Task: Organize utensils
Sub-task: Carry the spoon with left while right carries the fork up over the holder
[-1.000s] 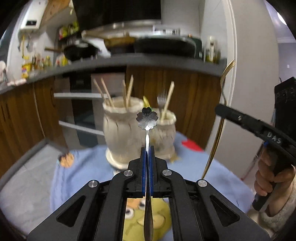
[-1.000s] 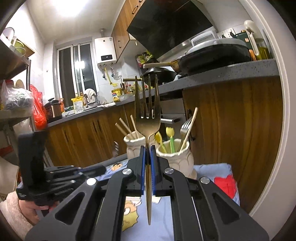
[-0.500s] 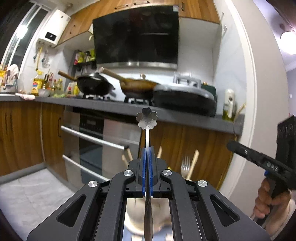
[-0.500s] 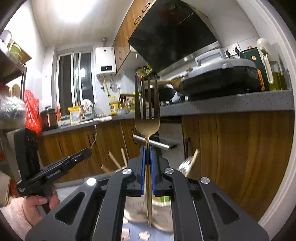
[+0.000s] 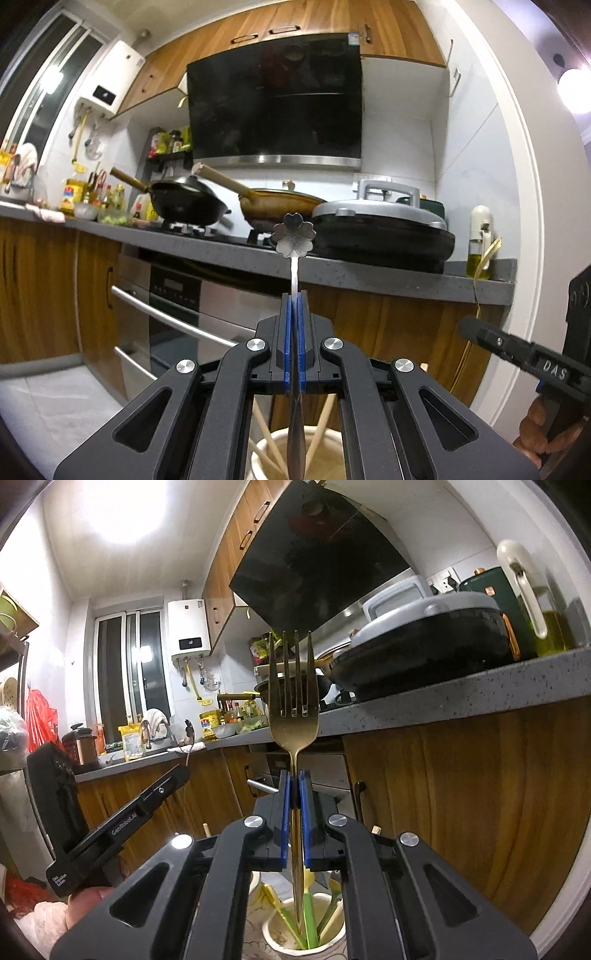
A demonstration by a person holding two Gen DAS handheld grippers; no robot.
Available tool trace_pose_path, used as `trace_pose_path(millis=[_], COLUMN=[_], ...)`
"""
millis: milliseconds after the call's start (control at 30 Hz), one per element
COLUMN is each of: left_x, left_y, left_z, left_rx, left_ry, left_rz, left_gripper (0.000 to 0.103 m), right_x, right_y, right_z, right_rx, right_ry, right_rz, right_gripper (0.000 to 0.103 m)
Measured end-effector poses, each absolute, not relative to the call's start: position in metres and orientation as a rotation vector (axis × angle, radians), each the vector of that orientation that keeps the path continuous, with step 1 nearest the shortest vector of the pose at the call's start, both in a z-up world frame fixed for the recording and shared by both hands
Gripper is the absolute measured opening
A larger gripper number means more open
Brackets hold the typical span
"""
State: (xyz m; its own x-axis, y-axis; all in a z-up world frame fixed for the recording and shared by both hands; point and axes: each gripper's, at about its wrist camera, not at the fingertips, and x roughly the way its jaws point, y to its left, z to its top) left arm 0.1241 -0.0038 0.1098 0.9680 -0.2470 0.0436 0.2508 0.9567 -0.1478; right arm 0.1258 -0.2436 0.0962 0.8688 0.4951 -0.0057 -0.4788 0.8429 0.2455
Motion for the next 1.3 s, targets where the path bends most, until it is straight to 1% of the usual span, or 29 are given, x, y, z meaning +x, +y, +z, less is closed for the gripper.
trace_pose_path(millis=[233, 400, 633, 833, 1300], left_x=[0.122, 0.106, 0.085, 0.08, 0.085], left_y=[0.0, 0.009, 0.022, 0.017, 0.013], left_z=[0.093, 0.089, 0.073, 0.056, 0.045], left_rx=[-0.153, -0.17, -0.217, -0.186, -0.154], left_ry=[-0.01, -0.008, 0.063, 0.138, 0.202], left_rz=[-0.262, -0.28, -0.322, -0.328, -0.324], left_gripper=[0.003, 0.003, 0.003, 0.003, 0.004], right_x=[0.136, 0.137, 0.133, 0.134, 0.143], right_y=[-0.234, -0.242, -0.242, -0.235, -0.235], right_z=[0.082, 0.072, 0.055, 0.05, 0.04], right_rx=[0.2, 0.235, 0.214, 0.181, 0.166], right_ry=[0.141, 0.193, 0.255, 0.274, 0.325], right_rz=[0.517, 0.53, 0.518, 0.511, 0.489], right_gripper=[0.005, 0.005, 0.005, 0.005, 0.005])
